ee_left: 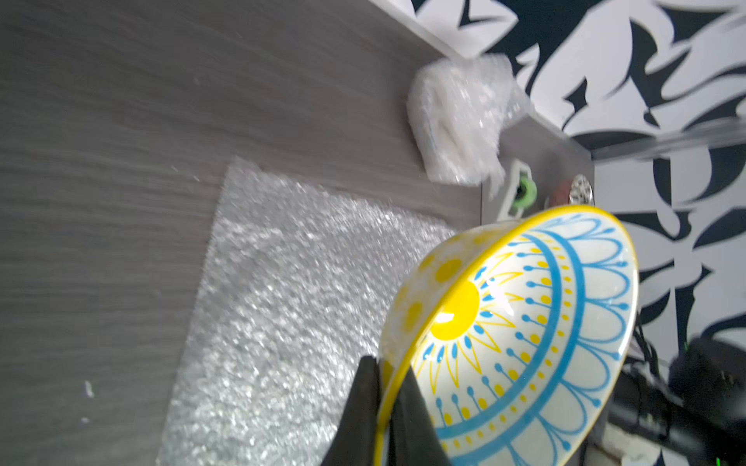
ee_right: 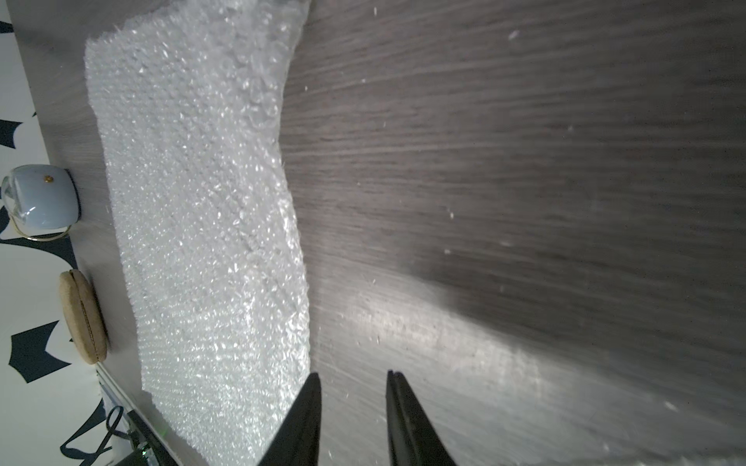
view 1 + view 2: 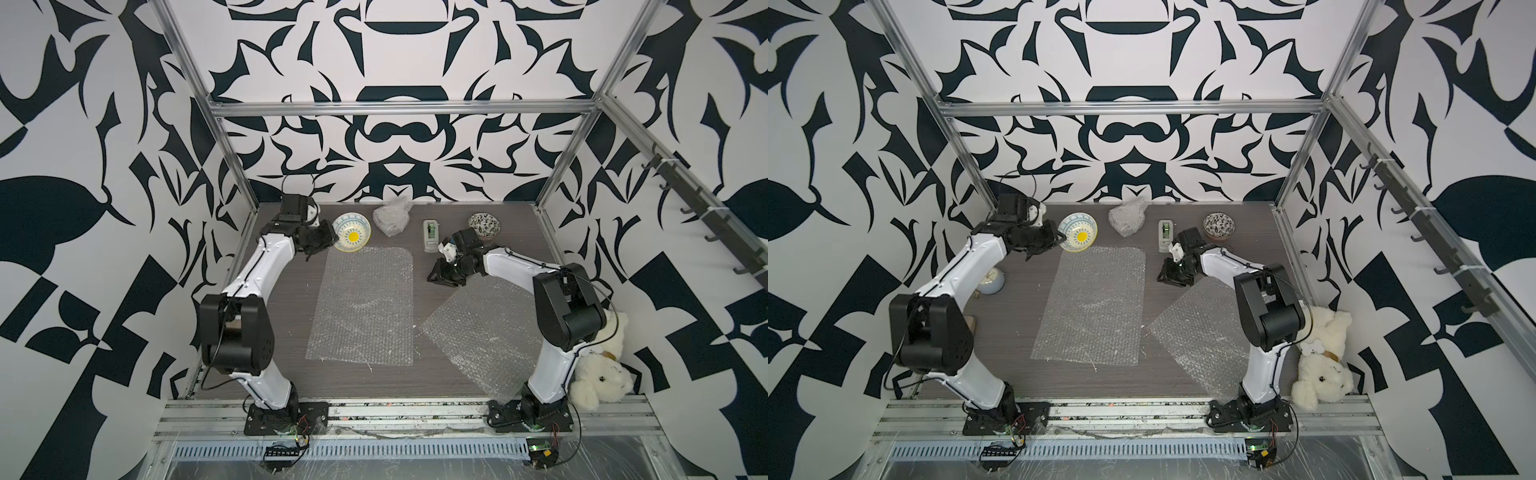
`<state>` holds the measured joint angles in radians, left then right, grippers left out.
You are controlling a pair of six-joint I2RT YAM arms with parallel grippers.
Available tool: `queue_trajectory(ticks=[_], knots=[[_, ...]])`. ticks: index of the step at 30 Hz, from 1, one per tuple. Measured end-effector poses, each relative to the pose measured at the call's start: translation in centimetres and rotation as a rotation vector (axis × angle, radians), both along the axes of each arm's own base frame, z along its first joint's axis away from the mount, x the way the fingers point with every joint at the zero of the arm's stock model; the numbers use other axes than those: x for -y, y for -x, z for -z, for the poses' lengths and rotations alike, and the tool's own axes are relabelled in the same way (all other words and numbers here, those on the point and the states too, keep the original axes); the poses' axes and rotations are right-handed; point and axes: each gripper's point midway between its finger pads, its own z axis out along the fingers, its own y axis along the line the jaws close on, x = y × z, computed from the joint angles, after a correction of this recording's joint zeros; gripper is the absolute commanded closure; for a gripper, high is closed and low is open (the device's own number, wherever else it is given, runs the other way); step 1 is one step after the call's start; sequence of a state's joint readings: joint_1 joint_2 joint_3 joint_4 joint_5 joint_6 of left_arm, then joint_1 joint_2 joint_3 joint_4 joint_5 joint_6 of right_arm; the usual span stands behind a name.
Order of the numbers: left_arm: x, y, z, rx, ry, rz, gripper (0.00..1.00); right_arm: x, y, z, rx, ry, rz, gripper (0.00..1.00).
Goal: Wrap bowls in bubble wrap
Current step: Pick up the bowl from the center of the board, then place the bowl on the bubble wrap.
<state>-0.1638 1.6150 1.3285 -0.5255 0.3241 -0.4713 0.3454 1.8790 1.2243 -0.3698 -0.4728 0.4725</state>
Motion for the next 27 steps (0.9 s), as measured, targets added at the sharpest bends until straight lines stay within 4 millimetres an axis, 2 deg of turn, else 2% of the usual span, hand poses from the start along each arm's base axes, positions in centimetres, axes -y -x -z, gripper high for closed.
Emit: queue_trajectory(ticks=[2, 5, 7, 9, 13, 21, 27], knots=[[2.3, 2.8, 2.1, -0.05, -0.02, 0.057, 0.98, -0.4, -0.5, 0.4, -0.002, 0.002, -0.006, 0.68], [4.6, 6.3, 6.1, -0.15, -0.067, 0.116, 0.98, -1.1, -1.0, 0.8, -0.004, 0.004, -0.016, 0.68], [5.3, 8.2, 8.3, -0.207, -0.094, 0.134, 0.98, -1.5, -1.1, 0.9, -0.005, 0.005, -0.023, 0.68], [5.4, 9.0, 9.7, -0.244, -0.114, 0.127, 0.98, -1.8, -1.0, 1.0, -0.004, 0.006, -0.029, 0.67], [5.1, 8.6, 10.9, -0.246, -0.13, 0.089, 0.98, -2.1, -1.4, 0.8, 0.002, 0.01, -0.027, 0.62], [4.7, 6.6, 10.7, -0.167, -0.15, 0.034, 0.98, -2.9, -3.9, 1.2, 0.011, 0.006, 0.002, 0.55], [4.4, 6.4, 11.5, -0.179, -0.17, 0.024, 0.98, -3.7, -5.7, 1.4, 0.021, -0.018, 0.035, 0.51]])
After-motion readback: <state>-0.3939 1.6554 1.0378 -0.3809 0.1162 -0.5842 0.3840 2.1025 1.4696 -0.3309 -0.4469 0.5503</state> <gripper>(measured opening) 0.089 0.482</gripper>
